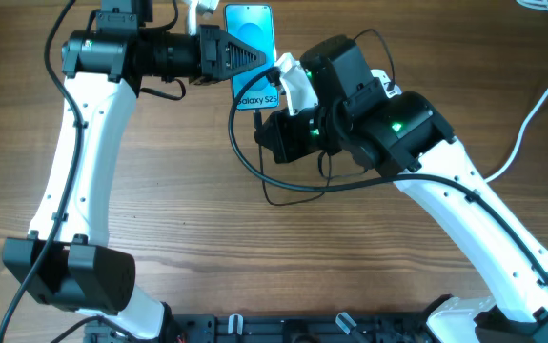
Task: Plug charger to phone and switch on socket
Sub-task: 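Push the USB-C plug up into the phone's bottom port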
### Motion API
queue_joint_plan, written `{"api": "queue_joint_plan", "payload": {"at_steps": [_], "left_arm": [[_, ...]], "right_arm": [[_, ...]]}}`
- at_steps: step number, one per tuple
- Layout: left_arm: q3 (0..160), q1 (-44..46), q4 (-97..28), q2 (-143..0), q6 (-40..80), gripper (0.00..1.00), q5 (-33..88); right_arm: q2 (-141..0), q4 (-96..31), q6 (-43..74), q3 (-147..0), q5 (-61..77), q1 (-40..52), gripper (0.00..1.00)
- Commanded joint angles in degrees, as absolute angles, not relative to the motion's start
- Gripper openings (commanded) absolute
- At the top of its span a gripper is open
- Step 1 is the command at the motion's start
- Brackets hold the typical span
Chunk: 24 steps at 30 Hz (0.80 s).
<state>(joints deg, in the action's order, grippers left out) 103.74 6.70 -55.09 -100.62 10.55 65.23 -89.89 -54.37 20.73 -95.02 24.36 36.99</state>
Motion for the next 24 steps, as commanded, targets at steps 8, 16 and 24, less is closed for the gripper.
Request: {"api": "queue_joint_plan", "payload": {"at_steps": [8,16,24], "left_arm": [[104.03,7.03,-56.88,-100.64,7.66,0.04,66.83],[104.03,7.03,-57.32,-100.64,7.68,0.04,66.83],[104.03,7.03,-58.37,-100.64,7.68,0.04,66.83]], "right_arm": [[-88.6,-53.39,20.86,-98.7,22.2,36.67,0.05],[-88.62,-52.25,22.48,-98.7,19.31,36.69,0.05],[-88.66,-48.31,20.97,-98.7,15.81,36.69,0.13]]}}
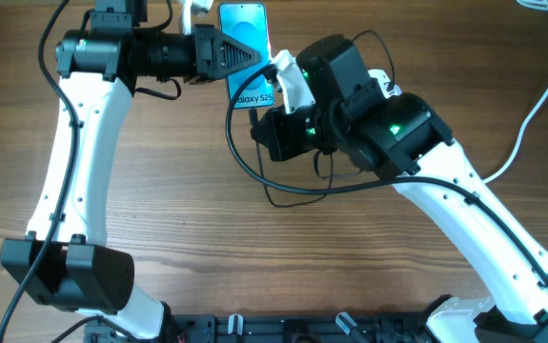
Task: Plug charger to phone and switch on socket
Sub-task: 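Push the USB-C plug up into the phone's bottom port, then lower the connected phone onto the table with the left gripper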
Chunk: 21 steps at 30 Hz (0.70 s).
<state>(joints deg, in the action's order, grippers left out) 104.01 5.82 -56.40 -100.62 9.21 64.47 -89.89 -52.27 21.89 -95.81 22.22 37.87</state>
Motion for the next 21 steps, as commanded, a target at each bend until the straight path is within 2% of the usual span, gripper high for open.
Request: {"api": "queue_joint_plan", "payload": {"at_steps": [1,2,5,7,10,12,15,21], "left_arm": [[104.03,7.03,-58.37,-100.64,7.66,0.04,66.83],[104.03,7.03,-58.35,-100.64,7.68,0.04,66.81],[104.03,7.03,-58.35,-100.64,7.68,0.04,66.67],[104.03,7.01,-58.41,-100.64,7.86,0.04,64.12],[104.03,7.03,-60.34,-100.82,7.9,0.04,55.83],[103.59,7.18,-63.07,-101.93,7.9,0.04,51.81],[100.03,8.71,-65.01,-105.03,7.88,0.04,45.95],[92.38,14.72,-57.34,-114.45,6.87,0.04,45.25]], "right_arm": [[-88.66,-48.27,20.97,-98.67,15.81,36.69,0.13],[-88.66,-48.27,20.97,-98.7,15.81,36.69,0.13],[-88.66,-49.32,20.97,-98.67,15.62,36.69,0.27],[-88.64,-50.7,21.12,-98.67,14.94,36.67,0.31],[-88.29,-55.18,25.87,-98.7,14.94,35.77,0.56],[-88.25,-57.98,26.61,-98.7,14.59,33.3,0.77],[-88.27,-65.45,31.46,-98.67,10.11,26.52,0.99],[-88.29,-75.02,31.44,-97.51,7.01,16.03,1.0]]}}
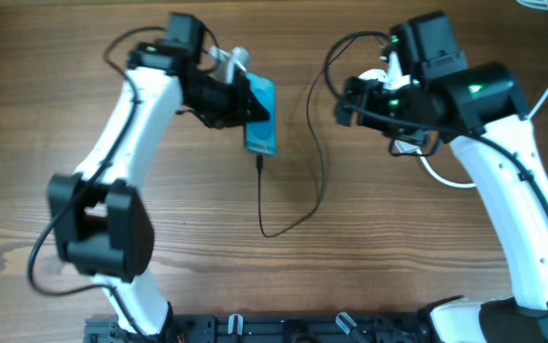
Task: Plug charger to phone and switch on socket
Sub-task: 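Lower the connected phone onto the table with the left gripper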
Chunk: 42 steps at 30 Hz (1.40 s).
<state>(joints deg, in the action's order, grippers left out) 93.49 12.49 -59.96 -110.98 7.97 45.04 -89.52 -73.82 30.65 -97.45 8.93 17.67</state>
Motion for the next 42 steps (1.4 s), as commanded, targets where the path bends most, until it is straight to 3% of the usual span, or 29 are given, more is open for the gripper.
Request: {"api": "queue_joint_plan", "payload": {"at_steps": [1,9,23,31,33,34,35,42], "left_arm": [[92.33,15.16,-56.53,-115.66,6.87,0.04,45.25],[92.03,15.55,-50.52,-126.41,6.83,0.04,43.51],[92.03,15.64,-44.62,-131.74,9.63,0.04,38.89],[92.03,15.53,-45.69,-131.81,9.65,0.2,29.43],[92.03,15.53,-46.5,-131.81,9.63,0.3,28.18],[92.03,15.53,-46.96,-131.81,9.63,0.4,26.96],[92.03,15.53,-47.44,-131.81,9.65,0.56,25.19],[92.44,15.0,-52.31,-131.11,9.65,0.64,18.96]], "right_arm": [[-88.29,-75.18,31.4,-97.12,6.96,15.88,1.0],[-88.68,-75.68,30.0,-96.62,6.15,15.88,1.0],[-88.73,-75.83,30.0,-96.62,6.2,15.88,1.0],[-88.73,-75.59,30.02,-96.62,6.22,15.88,1.0],[-88.73,-75.13,30.04,-96.62,6.22,15.88,1.0],[-88.73,-75.05,30.02,-96.62,6.22,15.88,1.0],[-88.73,-75.07,30.02,-96.62,6.22,15.88,1.0],[-89.76,-75.31,27.59,-96.62,3.09,15.88,1.0]]}}
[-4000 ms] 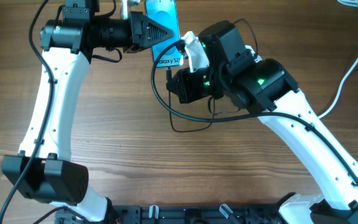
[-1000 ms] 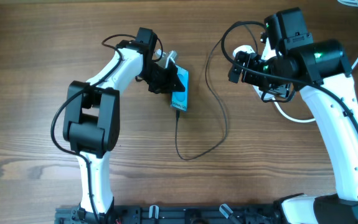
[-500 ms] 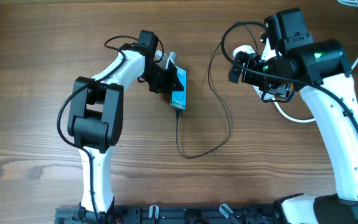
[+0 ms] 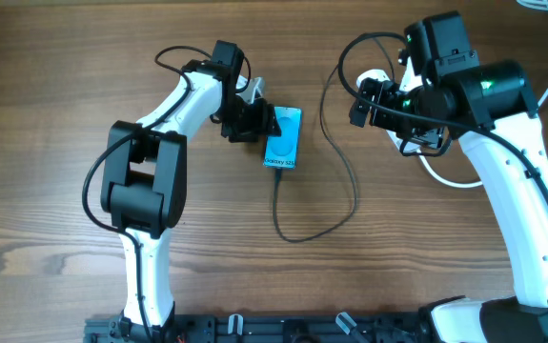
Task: Plug charger to phone and switch on socket
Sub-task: 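Lower the connected phone onto the table with the left gripper, then release the phone and move the right gripper toward the power strip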
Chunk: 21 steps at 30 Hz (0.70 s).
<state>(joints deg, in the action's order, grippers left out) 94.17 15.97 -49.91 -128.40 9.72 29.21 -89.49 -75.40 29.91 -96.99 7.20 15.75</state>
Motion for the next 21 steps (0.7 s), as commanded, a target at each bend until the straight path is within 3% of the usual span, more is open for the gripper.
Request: {"api": "queue_joint_plan", "payload": {"at_steps": [1,3,4,5,10,15,21], "left_arm": [[93.34,14.26,-54.0,-130.06,9.65,0.65,18.98],[95.09,12.82,-56.58,-126.82,9.65,0.69,18.96],[96.07,11.75,-57.8,-122.93,9.65,0.78,18.52],[96.25,11.03,-58.15,-118.28,10.41,1.0,16.86],[96.25,10.46,-57.06,-103.2,17.17,1.0,-0.05],[96.25,10.48,-57.06,-102.0,17.19,1.0,0.12],[96.25,10.48,-57.06,-102.0,17.19,1.0,0.12]], "right_arm": [[-90.56,-75.29,27.62,-96.62,0.21,15.86,1.0],[-93.03,-74.17,24.91,-96.62,-3.57,14.7,1.0],[-94.28,-73.34,23.75,-96.62,-4.99,13.43,1.0],[-96.25,-72.34,24.01,-96.62,-7.38,10.55,1.0],[-102.52,-64.73,23.97,-96.62,-7.75,-2.0,1.0],[-107.59,-55.7,13.56,-95.85,-8.25,-4.21,1.0],[-115.98,-55.64,13.91,-95.85,-6.17,-4.27,1.0]]}}
